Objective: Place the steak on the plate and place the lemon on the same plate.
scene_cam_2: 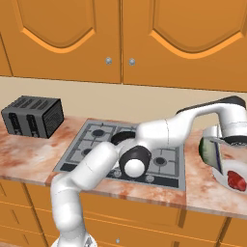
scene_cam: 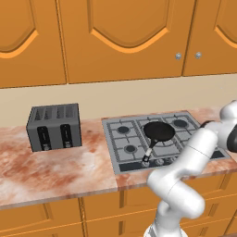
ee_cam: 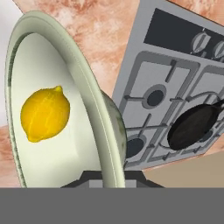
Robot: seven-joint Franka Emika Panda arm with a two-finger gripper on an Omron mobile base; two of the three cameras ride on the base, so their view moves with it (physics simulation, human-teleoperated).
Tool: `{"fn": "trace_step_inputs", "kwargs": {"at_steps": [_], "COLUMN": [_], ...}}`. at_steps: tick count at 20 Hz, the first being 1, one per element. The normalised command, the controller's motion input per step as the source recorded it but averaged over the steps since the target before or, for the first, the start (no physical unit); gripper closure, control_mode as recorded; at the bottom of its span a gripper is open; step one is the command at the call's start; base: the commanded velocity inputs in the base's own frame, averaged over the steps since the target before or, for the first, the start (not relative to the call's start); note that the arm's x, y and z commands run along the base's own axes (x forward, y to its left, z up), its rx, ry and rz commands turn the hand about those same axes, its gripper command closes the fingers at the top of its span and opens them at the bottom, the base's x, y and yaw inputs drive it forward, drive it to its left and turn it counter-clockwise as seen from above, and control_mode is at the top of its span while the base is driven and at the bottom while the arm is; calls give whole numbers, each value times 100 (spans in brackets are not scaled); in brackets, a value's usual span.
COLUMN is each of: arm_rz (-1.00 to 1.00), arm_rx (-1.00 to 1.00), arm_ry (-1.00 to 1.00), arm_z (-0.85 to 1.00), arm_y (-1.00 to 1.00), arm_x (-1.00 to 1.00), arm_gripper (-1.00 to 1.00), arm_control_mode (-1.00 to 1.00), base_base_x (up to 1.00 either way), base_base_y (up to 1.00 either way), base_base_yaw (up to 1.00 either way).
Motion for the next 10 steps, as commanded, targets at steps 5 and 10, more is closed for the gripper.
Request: {"fn": "trace_step_inputs", "kwargs": {"at_steps": [5, 10], "arm_rz": [0, 0], "arm_rx": [3, 5], "arm_ry": [0, 0], "arm_z": [0, 1], "arm_y": [4, 1], "arm_x": [0, 0], "arm_gripper": [100, 100], "arm_control_mode": [-100, -100], "base_base_x": [0, 0], "base_base_y": [0, 0], "base_base_yaw": [0, 0]}}
